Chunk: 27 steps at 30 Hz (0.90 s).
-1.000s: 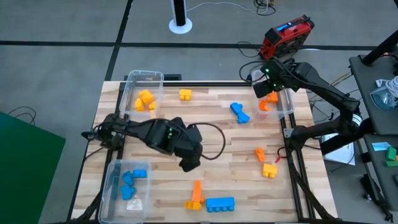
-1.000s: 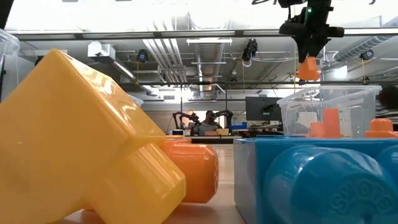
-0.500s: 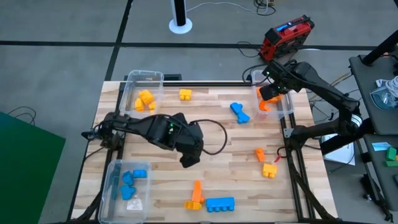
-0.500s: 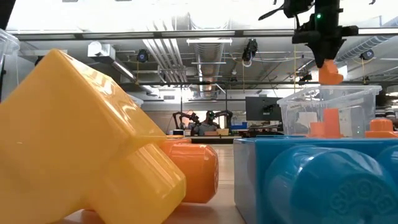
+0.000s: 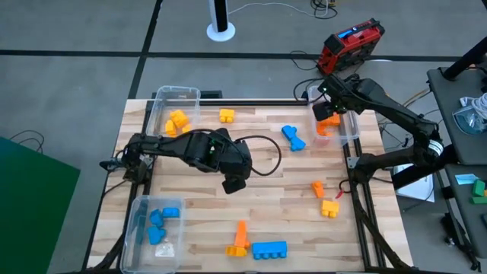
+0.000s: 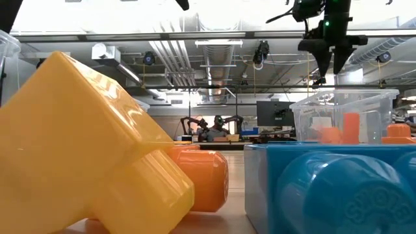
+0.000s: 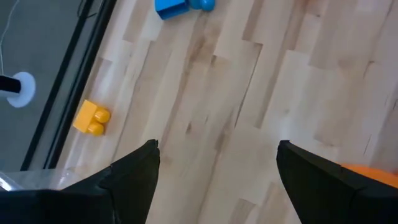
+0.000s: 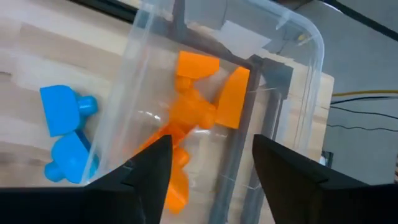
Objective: Sort blocks
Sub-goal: Put the bottom center yellow game piece into the top left transparent bin
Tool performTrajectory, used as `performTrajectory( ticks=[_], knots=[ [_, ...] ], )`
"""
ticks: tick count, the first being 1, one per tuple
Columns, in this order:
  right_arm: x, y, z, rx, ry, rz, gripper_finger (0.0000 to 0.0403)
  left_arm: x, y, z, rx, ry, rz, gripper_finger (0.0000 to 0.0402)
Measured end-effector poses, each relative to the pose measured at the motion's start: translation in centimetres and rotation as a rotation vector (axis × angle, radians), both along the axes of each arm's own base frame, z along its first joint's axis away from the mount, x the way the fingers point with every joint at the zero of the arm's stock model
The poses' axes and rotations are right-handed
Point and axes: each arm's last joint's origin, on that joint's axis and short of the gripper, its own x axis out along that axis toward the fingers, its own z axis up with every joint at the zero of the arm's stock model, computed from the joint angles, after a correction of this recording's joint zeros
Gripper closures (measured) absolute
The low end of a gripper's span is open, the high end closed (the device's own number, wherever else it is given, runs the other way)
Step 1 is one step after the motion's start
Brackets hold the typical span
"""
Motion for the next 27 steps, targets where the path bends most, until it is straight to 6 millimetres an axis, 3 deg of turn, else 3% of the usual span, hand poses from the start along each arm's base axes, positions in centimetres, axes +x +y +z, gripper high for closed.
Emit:
performTrajectory(
  ticks=[6,13,20,27],
  knots=[
    [0.7,2.1,2.1,0.075,-0.241,0.126,0.0169,-0.1,-0.6,-0.1,-0.113,-0.002,0.022,0.0106],
    [3.1,7.3,4.0,0.152,-0.532,0.446,0.0197,-0.9,-3.8,-0.2,-0.316,0.009,0.045,0.0106],
    [5.4,13.2,3.8,0.349,-0.597,0.579,0.0271,-2.1,-7.9,-0.6,-0.464,0.031,0.116,0.0106],
    [6.1,20.3,1.8,0.564,-0.423,0.762,0.0373,-0.5,-11.1,-3.3,-0.532,0.057,0.179,0.0106]
  ],
)
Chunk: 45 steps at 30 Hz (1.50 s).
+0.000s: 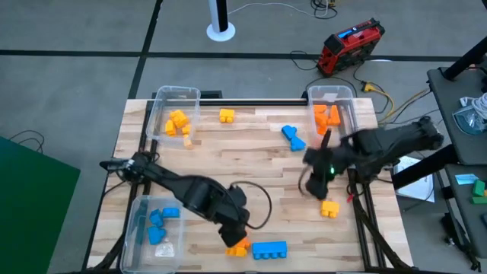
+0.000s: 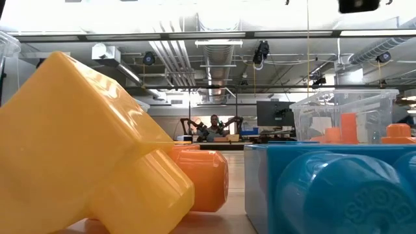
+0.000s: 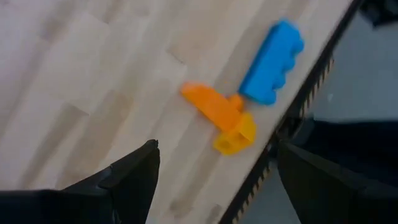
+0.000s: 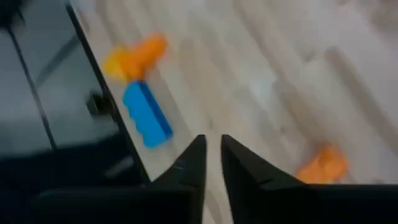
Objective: Sort blocks
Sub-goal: Put the bottom center yellow game piece into the top left transparent bin
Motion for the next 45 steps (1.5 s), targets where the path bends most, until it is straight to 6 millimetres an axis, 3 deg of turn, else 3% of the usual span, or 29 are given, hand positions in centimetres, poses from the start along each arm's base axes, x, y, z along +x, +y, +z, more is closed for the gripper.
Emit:
performTrajectory(
  ticks=[4,10,14,22,29,45],
  knots=[
    [-0.2,2.8,-1.1,-0.013,0.054,0.059,0.0389,0.6,-1.5,-2.0,-0.015,0.067,-0.176,0.0106],
    [-0.6,4.0,-2.0,-0.067,0.074,0.012,0.039,0.3,-4.8,-3.7,0.102,0.032,-0.537,0.0106],
    [-0.7,4.3,-2.0,-0.1,0.052,-0.049,0.039,0.7,-6.3,-5.5,0.129,-0.019,-0.586,0.0106],
    [-1.4,5.7,-2.0,-0.138,0.021,-0.06,0.039,1.0,-9.1,-10.8,0.115,-0.106,-0.558,0.0106],
    [-1.6,6.0,-1.9,-0.163,-0.002,-0.073,0.039,0.8,-9.4,-14.1,0.115,-0.116,-0.556,0.0106],
    [-1.5,6.1,-1.9,-0.149,-0.006,-0.095,0.039,-1.6,-7.8,-18.9,0.061,-0.185,-0.472,0.0106]
  ],
)
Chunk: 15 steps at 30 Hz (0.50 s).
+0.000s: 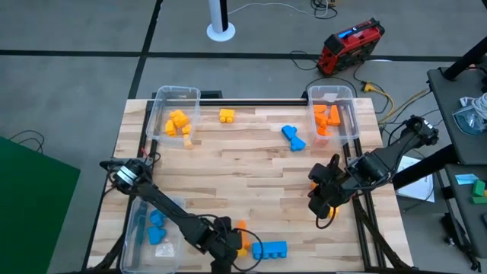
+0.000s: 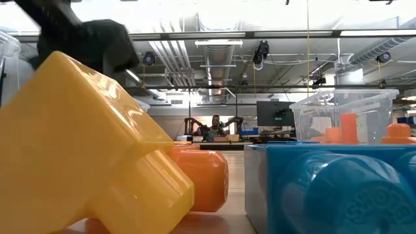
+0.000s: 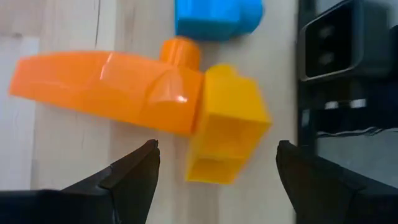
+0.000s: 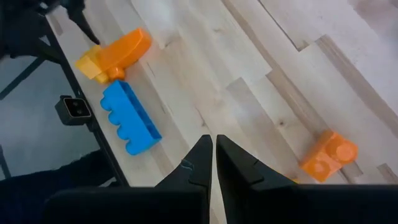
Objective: Sort blocks
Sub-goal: Put the bottom center yellow game piece into the top left transparent bin
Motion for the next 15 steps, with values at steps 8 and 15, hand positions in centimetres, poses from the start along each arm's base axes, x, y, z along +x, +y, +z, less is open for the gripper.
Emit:
performTrajectory(
  ticks=[8,15],
  knots=[
    [0.0,0.0,0.0,0.007,0.002,-0.013,0.039,-0.2,0.2,-1.7,0.015,-0.047,0.014,0.0107],
    [0.0,-0.1,0.0,0.01,0.002,-0.021,0.039,-0.3,0.3,-2.5,0.007,-0.068,-0.004,0.0139]
  ],
)
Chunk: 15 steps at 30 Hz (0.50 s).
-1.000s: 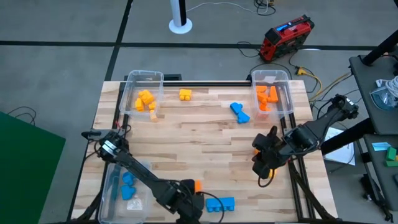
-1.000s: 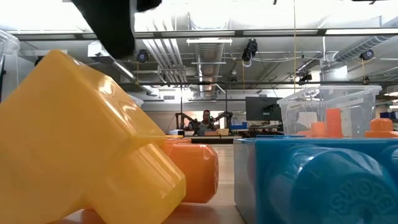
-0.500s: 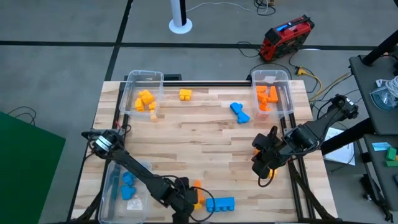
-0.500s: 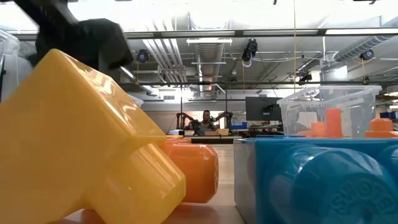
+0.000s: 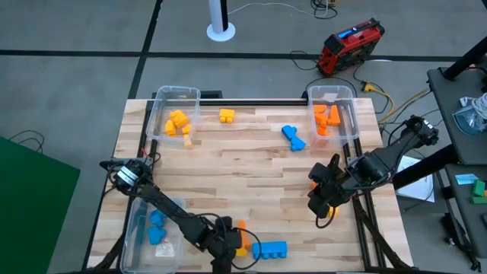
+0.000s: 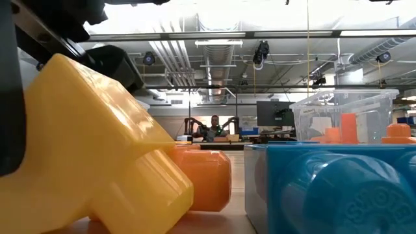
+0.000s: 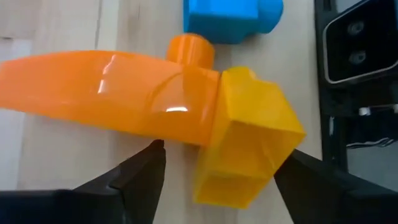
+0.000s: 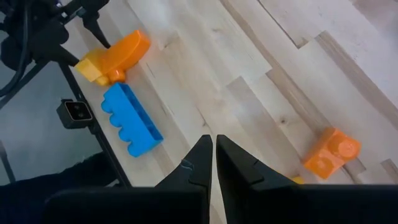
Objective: Sort blocks
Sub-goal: Put the bottom center yellow game piece into the top left transparent bin
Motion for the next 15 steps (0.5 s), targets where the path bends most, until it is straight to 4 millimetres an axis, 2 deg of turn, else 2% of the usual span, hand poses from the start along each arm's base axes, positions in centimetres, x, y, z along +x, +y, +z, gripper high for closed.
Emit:
performTrajectory(
  ticks=[8,15],
  knots=[
    [0.6,-0.3,0.2,-0.007,-0.046,-0.026,0.039,0.0,-0.1,-0.3,-0.025,-0.017,-0.01,0.0186],
    [4.9,-3.5,2.1,-0.026,-0.363,0.008,0.039,0.0,-0.1,-0.3,-0.024,-0.015,-0.011,0.0247]
  ],
)
